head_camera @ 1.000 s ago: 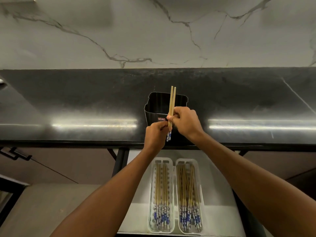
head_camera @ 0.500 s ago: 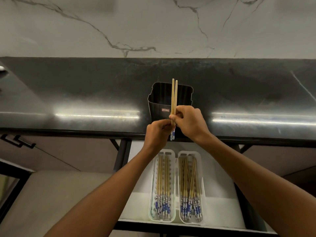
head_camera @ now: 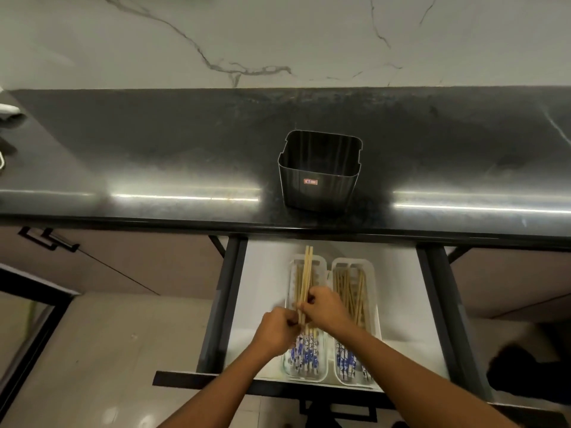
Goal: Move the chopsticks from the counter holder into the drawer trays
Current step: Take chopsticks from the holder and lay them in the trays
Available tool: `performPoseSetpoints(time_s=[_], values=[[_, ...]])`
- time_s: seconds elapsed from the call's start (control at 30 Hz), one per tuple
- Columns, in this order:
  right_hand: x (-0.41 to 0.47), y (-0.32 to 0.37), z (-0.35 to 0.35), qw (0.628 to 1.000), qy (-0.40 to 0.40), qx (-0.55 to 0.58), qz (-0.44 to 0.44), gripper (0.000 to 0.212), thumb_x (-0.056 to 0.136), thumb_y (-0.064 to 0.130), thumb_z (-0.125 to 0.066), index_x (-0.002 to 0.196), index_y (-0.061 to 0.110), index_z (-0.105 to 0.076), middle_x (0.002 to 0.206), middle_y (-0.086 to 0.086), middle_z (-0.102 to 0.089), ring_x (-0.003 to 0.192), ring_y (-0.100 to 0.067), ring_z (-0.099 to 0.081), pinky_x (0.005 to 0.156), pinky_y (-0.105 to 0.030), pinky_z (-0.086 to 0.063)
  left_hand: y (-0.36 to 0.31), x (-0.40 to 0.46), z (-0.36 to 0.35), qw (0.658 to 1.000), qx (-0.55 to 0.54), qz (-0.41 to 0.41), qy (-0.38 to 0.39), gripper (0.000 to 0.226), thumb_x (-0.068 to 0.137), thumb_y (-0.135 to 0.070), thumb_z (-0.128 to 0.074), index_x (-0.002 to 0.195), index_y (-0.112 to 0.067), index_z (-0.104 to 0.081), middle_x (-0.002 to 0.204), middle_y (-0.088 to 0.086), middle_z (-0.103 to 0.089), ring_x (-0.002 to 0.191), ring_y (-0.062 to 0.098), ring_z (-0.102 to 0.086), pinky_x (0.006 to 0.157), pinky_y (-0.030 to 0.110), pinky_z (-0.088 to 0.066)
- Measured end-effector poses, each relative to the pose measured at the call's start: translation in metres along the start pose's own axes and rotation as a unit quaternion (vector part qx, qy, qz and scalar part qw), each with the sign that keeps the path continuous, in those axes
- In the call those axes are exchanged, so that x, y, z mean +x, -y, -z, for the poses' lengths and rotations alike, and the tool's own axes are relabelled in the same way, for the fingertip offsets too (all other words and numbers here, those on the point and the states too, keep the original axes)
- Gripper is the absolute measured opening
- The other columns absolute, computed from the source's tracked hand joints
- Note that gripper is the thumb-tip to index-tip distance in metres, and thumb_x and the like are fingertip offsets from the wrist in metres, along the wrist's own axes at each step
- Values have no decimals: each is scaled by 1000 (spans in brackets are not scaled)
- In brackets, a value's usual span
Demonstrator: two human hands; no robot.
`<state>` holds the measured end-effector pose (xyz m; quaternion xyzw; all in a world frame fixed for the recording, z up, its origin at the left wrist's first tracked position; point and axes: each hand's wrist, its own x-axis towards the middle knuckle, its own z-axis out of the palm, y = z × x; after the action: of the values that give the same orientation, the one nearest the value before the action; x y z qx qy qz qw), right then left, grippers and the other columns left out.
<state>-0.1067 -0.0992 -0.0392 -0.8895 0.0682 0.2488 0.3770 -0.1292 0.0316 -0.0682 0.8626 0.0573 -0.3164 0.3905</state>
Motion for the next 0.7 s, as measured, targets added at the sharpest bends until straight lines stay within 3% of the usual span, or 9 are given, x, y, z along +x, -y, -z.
performPoseSetpoints(time_s=[0.07, 0.17, 0.23, 0.33, 0.4, 0.5, 0.6, 0.7], values=[[9, -7, -10, 999, -2, 3, -37, 13, 85, 13, -60, 90, 1, -63, 86, -16, -71, 78, -28, -70, 73, -46, -58, -3, 5, -3, 999, 24, 31, 30, 18, 85, -11, -57, 70, -6, -65, 70, 13, -66, 73, 30, -72, 68, 41, -61], [16, -10, -18, 997, -24, -18, -74, 11, 84, 12, -60, 92, 5, -62, 88, -12, -70, 79, -26, -68, 72, -39, -58, -10, 12, -8, 995, 13, 90, 52, 14, 86, -11, -62, 73, -7, -66, 88, 23, -73, 80, 33, -73, 72, 41, -61], [20, -10, -22, 995, -33, -36, -88, 13, 86, 14, -60, 97, 8, -61, 92, -10, -68, 84, -25, -66, 75, -37, -57, -13, 16, -12, 992, 18, 117, 47, 22, 85, -10, -63, 64, -10, -59, 93, 26, -72, 81, 35, -73, 72, 43, -61], [24, -8, -25, 990, -15, -86, -108, 12, 89, 11, -56, 100, 6, -59, 98, -10, -68, 90, -25, -66, 73, -31, -55, -15, 22, -18, 988, 61, 138, 44, 22, 84, -9, -58, 63, -11, -54, 85, 20, -74, 77, 32, -74, 70, 40, -61], [24, -6, -25, 986, 2, -115, -123, 4, 90, 10, -57, 87, 8, -57, 94, -11, -67, 88, -24, -65, 70, -28, -52, -15, 24, -22, 986, 97, 130, 43, 13, 85, -14, -54, 73, -11, -55, 75, 11, -71, 65, 23, -72, 65, 33, -61], [27, -11, -28, 981, 10, -135, -136, 30, 89, 4, -56, 65, 12, -41, 84, -8, -58, 78, -21, -59, 73, -27, -52, -14, 24, -26, 985, 118, 119, 27, 8, 87, -18, -53, 88, -11, -57, 67, 3, -59, 50, 15, -62, 49, 26, -55], [28, -15, -27, 978, 39, -151, -141, 29, 85, -1, -60, 67, 13, -41, 82, -8, -58, 87, -22, -64, 69, -25, -52, -13, 22, -29, 982, 152, 109, 14, 9, 85, -17, -59, 90, -10, -59, 80, 9, -63, 68, 25, -62, 67, 30, -57], [28, -17, -23, 980, 57, -138, -133, 27, 82, -2, -64, 66, 11, -47, 69, -2, -55, 84, -19, -66, 59, -23, -49, -11, 24, -31, 981, 171, 95, 9, 17, 86, -16, -61, 99, -6, -65, 99, 13, -69, 91, 28, -67, 68, 27, -49]])
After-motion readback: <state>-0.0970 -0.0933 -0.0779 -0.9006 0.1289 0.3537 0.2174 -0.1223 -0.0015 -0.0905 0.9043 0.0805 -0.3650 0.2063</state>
